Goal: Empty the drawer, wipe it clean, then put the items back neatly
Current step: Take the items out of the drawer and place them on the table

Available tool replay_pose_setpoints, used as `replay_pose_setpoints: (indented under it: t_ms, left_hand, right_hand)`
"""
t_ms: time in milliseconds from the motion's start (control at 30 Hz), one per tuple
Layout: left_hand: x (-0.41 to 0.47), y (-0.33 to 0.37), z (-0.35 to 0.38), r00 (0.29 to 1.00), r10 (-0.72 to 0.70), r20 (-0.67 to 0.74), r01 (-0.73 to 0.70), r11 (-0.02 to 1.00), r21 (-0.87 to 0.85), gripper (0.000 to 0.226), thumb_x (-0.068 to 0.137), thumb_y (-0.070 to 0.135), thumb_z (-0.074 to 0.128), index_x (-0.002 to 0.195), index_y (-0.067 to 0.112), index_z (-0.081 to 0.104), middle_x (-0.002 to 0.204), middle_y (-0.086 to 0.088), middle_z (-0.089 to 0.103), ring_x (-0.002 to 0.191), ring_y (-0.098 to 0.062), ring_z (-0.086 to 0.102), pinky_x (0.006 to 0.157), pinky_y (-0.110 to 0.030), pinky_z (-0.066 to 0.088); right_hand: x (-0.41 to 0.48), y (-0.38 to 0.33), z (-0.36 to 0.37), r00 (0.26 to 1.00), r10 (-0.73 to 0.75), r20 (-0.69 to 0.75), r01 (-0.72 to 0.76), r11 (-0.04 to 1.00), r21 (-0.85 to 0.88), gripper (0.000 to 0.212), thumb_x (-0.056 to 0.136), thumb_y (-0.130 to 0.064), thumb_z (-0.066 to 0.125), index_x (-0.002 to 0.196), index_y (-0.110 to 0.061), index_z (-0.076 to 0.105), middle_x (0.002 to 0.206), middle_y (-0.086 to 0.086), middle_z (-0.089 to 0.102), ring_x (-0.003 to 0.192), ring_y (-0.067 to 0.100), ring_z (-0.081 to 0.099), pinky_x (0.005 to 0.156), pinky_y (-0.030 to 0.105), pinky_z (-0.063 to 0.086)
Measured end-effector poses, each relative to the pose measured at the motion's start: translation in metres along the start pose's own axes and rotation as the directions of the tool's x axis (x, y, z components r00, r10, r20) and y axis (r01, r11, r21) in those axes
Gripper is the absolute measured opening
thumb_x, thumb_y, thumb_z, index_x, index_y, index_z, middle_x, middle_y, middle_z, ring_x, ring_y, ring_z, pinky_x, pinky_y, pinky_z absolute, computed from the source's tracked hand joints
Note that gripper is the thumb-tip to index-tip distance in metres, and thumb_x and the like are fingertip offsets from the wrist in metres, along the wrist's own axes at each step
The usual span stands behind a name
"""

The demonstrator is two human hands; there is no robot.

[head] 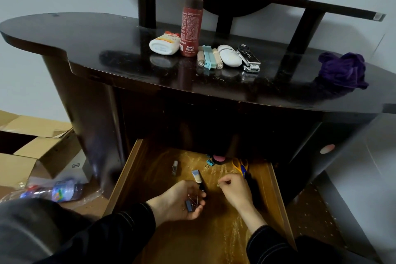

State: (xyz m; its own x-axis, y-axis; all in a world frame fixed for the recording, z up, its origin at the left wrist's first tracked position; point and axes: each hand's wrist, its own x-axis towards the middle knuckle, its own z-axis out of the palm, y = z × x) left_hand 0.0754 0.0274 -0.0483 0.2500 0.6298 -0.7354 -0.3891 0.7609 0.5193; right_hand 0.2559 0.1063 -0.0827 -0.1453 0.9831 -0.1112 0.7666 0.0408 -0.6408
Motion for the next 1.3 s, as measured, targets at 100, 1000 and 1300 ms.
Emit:
replay_pose_setpoints:
  t_ms: [100, 1000, 1300]
  left_hand:
    - [0.002, 0.001, -0.002, 1.000, 0.011, -0.025, -0.012, 0.999, -0.036, 0.043, 0.104, 0.037, 0.038, 0.106, 0.001, 0.061, 0.081, -0.015, 0.057, 0.065, -0.020, 0.055, 0.053, -0.027, 0.049]
    - [0.010, 0.009, -0.011, 0.982, 0.186, -0.030, -0.188, 0.957, -0.220, 0.023, 0.091, 0.017, 0.054, 0.075, 0.002, 0.058, 0.070, -0.010, 0.053, 0.046, -0.013, 0.040, 0.032, -0.017, 0.028]
    - [0.003, 0.012, -0.013, 0.948, 0.318, 0.018, -0.312, 0.939, -0.142, 0.018, 0.084, 0.019, 0.058, 0.070, 0.009, 0.061, 0.068, -0.004, 0.051, 0.045, -0.009, 0.031, 0.033, -0.017, 0.019]
  right_hand:
    - [-0.007, -0.016, -0.011, 0.997, -0.063, 0.035, 0.052, 0.967, 0.248, 0.016, 0.093, -0.019, 0.066, 0.091, -0.030, 0.079, 0.090, -0.012, 0.074, 0.085, 0.006, 0.066, 0.071, 0.016, 0.050]
    - [-0.013, -0.007, 0.033, 0.996, -0.017, 0.085, 0.049, 0.918, -0.394, 0.033, 0.094, -0.038, 0.063, 0.122, -0.022, 0.058, 0.112, -0.003, 0.069, 0.100, 0.021, 0.069, 0.076, 0.034, 0.055]
    - [-0.019, -0.016, -0.012, 0.994, -0.068, -0.083, 0.068, 0.998, 0.002, 0.016, 0.089, -0.045, 0.069, 0.083, -0.034, 0.060, 0.076, -0.013, 0.067, 0.069, 0.002, 0.064, 0.053, 0.020, 0.048]
